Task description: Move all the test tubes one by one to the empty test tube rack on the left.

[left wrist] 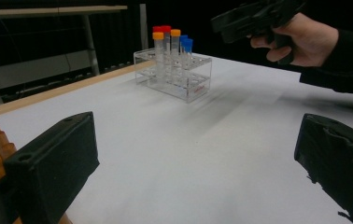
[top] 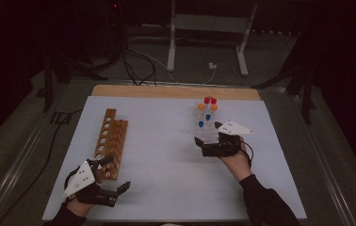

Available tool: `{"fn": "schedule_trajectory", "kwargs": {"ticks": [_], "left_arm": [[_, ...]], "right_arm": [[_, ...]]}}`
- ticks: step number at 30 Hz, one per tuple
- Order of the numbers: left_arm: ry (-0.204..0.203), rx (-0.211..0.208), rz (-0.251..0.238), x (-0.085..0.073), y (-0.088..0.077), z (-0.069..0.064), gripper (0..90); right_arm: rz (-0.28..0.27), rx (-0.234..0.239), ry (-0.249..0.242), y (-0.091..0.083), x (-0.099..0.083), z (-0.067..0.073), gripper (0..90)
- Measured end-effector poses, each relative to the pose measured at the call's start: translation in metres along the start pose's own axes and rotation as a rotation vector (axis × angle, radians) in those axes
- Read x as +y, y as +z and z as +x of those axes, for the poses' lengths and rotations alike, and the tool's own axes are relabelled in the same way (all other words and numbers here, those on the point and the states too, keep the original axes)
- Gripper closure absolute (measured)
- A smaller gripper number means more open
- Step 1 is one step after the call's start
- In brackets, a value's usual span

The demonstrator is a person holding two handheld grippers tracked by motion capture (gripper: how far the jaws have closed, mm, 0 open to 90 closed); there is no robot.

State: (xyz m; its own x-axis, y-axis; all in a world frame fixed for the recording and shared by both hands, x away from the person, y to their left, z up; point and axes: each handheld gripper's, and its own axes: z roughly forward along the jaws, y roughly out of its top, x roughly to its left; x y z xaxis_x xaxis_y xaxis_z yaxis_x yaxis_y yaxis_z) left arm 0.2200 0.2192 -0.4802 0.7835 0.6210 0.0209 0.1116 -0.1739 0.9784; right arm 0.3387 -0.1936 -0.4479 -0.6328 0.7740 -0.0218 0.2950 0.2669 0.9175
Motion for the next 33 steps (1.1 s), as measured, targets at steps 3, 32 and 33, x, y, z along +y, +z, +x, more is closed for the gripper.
{"fn": "schedule_trajectory", "kwargs": {"ticks": [3,32,33], "left_arm": [[0.0,-0.001,-0.004,0.0,0.0,0.0,0.4],[-0.001,-0.003,0.0,0.0,0.0,0.0,0.4],[-0.002,-0.003,0.001,0.0,0.0,0.0,0.4]], "right_arm": [[0.027,-0.016,0.003,0.008,-0.002,0.0,6.4],[0.163,-0.094,0.049,0.044,-0.007,-0.011,71.7],[0.162,-0.103,0.049,0.044,-0.007,-0.011,73.1]]}}
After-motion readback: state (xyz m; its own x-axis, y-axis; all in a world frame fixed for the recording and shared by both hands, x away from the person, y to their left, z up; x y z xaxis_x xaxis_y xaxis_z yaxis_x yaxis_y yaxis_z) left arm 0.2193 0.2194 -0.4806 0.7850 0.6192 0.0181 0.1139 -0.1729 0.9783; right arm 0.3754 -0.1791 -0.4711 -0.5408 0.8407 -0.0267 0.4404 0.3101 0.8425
